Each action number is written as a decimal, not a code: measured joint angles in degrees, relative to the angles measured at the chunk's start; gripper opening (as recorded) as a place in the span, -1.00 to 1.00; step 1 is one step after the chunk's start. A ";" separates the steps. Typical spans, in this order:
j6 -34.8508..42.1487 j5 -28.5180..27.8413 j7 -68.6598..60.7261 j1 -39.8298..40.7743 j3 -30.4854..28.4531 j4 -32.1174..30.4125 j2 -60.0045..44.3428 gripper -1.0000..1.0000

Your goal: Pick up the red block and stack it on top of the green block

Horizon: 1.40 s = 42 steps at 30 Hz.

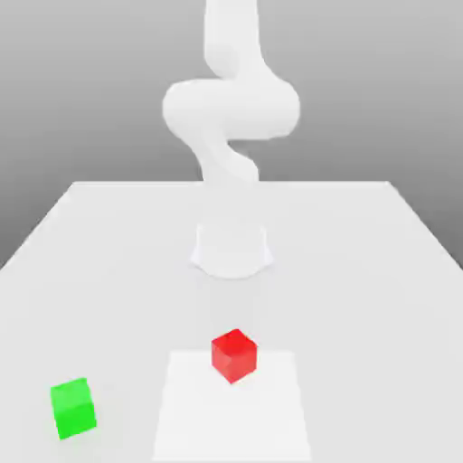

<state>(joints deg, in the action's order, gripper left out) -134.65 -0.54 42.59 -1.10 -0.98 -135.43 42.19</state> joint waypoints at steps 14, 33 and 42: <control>-19.49 -2.22 -23.78 -6.15 -6.47 -24.48 -25.77 0.00; -39.51 5.65 -37.98 -4.33 -2.38 -29.74 -51.27 -1.00; -25.32 0.21 -30.92 -1.17 -5.62 -28.15 -38.77 -1.00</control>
<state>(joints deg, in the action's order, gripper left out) -159.97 -0.33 11.67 -2.27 -6.59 -163.58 3.41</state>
